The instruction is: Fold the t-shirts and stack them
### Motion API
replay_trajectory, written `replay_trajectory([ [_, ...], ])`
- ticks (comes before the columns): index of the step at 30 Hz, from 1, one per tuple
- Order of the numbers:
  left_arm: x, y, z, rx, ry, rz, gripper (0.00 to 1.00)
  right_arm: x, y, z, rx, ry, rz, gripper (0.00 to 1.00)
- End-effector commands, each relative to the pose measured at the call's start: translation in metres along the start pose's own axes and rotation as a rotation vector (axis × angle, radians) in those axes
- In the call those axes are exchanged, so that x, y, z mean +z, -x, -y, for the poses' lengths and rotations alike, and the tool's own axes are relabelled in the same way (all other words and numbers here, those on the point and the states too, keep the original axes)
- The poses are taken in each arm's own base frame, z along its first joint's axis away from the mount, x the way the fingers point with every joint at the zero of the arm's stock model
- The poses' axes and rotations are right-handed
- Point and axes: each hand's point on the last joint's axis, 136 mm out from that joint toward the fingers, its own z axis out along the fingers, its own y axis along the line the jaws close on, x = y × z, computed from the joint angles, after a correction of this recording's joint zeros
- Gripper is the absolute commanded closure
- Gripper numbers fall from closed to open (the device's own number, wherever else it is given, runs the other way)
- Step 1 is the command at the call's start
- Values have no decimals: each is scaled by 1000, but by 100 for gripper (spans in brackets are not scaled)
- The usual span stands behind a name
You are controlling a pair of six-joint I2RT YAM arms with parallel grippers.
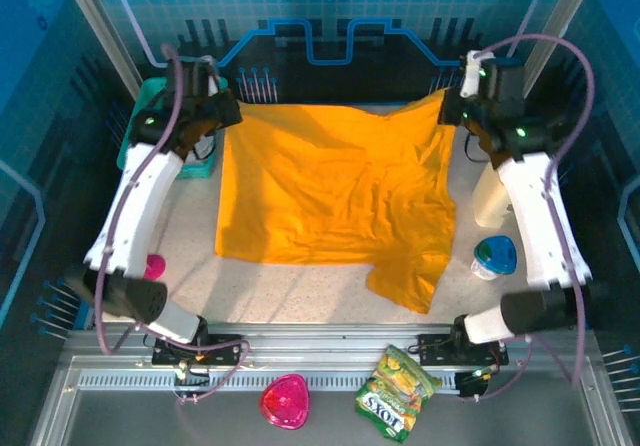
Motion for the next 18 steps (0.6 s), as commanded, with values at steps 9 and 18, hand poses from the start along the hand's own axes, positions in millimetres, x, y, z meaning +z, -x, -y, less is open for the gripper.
replay_trajectory([
  [9,-193,8,-23,5,-42,232,100,-266,45,2,-147,11,509,100],
  [18,-303,2,-28,-1,-123,421,100,-378,63,-4,-131,78,694,100],
])
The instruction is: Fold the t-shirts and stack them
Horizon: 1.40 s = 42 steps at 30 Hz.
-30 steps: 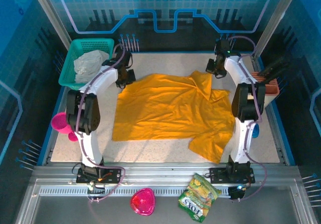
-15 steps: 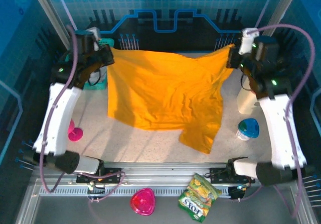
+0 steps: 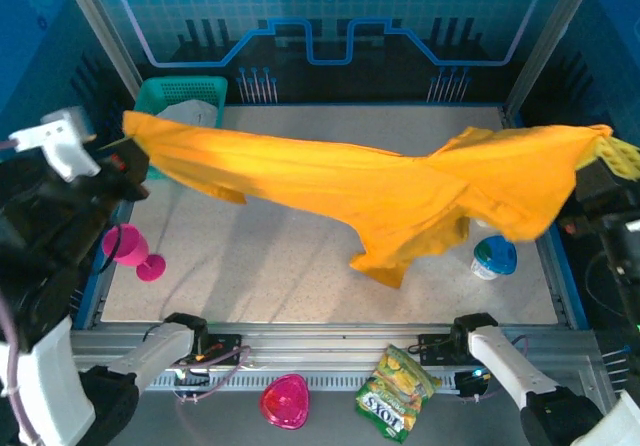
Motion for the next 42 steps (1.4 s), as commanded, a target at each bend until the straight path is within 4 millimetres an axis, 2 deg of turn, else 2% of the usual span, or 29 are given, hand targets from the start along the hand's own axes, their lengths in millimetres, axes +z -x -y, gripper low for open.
replay_trajectory([
  [1,-15,4,-4,32,27,11,100,1,2,-3,-5,24,-32,100],
  [3,-17,11,-2,48,22,26,100,6,12,-3,-12,25,-15,100],
  [6,-7,19,4,73,12,36,100,26,20,-2,-38,14,-8,100],
  [8,7,23,6,90,14,34,100,46,22,1,-63,-3,-7,100],
  [11,40,25,7,119,36,12,100,87,18,5,-107,-34,-21,100],
  [14,83,21,2,150,77,-21,100,141,-3,7,-143,-44,-78,100],
  [17,131,10,-8,177,133,-52,100,198,-44,5,-162,-35,-168,100],
  [20,186,-12,-24,196,195,-90,100,256,-103,3,-173,-20,-279,100],
  [23,246,-47,-46,223,253,-129,100,307,-178,1,-176,8,-400,100],
  [27,331,-123,-81,229,280,-210,100,366,-307,-4,-157,60,-581,100],
  [31,413,-208,-114,209,287,-321,100,409,-437,-2,-152,66,-751,100],
  [34,465,-261,-140,181,318,-410,100,432,-516,2,-152,40,-823,100],
  [36,490,-284,-153,166,339,-450,100,441,-563,6,-161,23,-862,100],
  [37,499,-290,-159,160,353,-459,100,444,-580,8,-167,11,-871,100],
  [39,510,-293,-165,147,366,-459,100,448,-603,13,-177,-14,-878,100],
  [40,514,-292,-166,138,367,-452,100,449,-611,16,-177,-28,-881,100],
  [42,520,-289,-168,131,367,-439,100,450,-617,22,-167,-48,-875,100],
])
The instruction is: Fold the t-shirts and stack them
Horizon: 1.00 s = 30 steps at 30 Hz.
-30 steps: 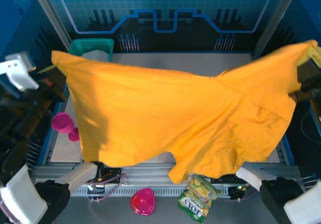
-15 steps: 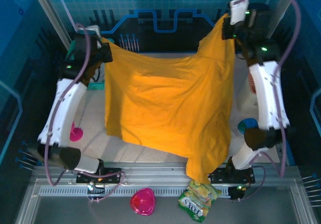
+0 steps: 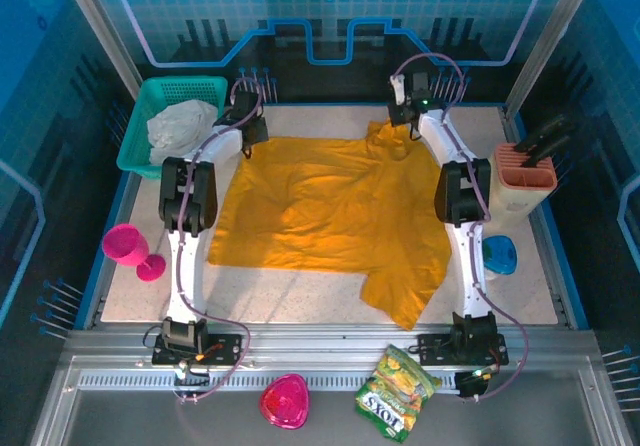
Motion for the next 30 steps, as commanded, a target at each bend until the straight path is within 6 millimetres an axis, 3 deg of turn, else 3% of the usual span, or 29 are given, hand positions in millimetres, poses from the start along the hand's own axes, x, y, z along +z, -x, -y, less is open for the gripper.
replay_trajectory([
  [1,-29,65,5,-71,-45,148,100,-27,54,34,58,-86,171,100],
  [6,-22,62,5,-65,-56,134,100,-43,51,46,123,-83,193,100],
  [13,-31,51,-7,-62,-47,132,100,-95,50,53,187,-51,246,100],
  [23,-36,37,-7,-30,-74,96,100,-136,26,33,230,36,239,100],
  [30,-62,37,-17,-51,-62,161,100,-161,-5,16,266,77,225,100],
])
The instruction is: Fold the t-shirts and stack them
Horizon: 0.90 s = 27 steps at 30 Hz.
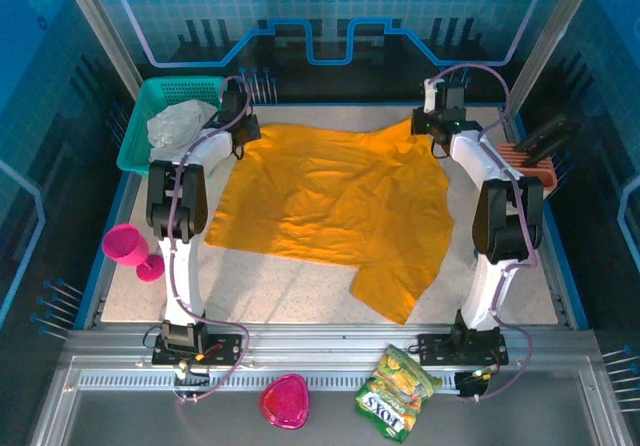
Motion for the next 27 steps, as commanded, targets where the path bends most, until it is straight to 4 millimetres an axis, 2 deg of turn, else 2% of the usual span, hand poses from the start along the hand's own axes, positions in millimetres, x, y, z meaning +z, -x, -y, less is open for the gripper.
replay_trajectory([
  [1,-35,35,0,-3,-19,116,100,-29,15,-11,37,45,75,100],
  [7,-53,32,-2,24,-25,126,100,-55,-12,-23,63,86,68,100],
  [15,-58,6,-14,26,-2,98,100,-78,-52,-29,80,83,28,100],
  [21,-67,-1,-16,23,-8,95,100,-103,-69,-30,88,84,30,100],
  [27,-71,-14,-23,25,10,81,100,-116,-100,-35,100,80,-9,100],
])
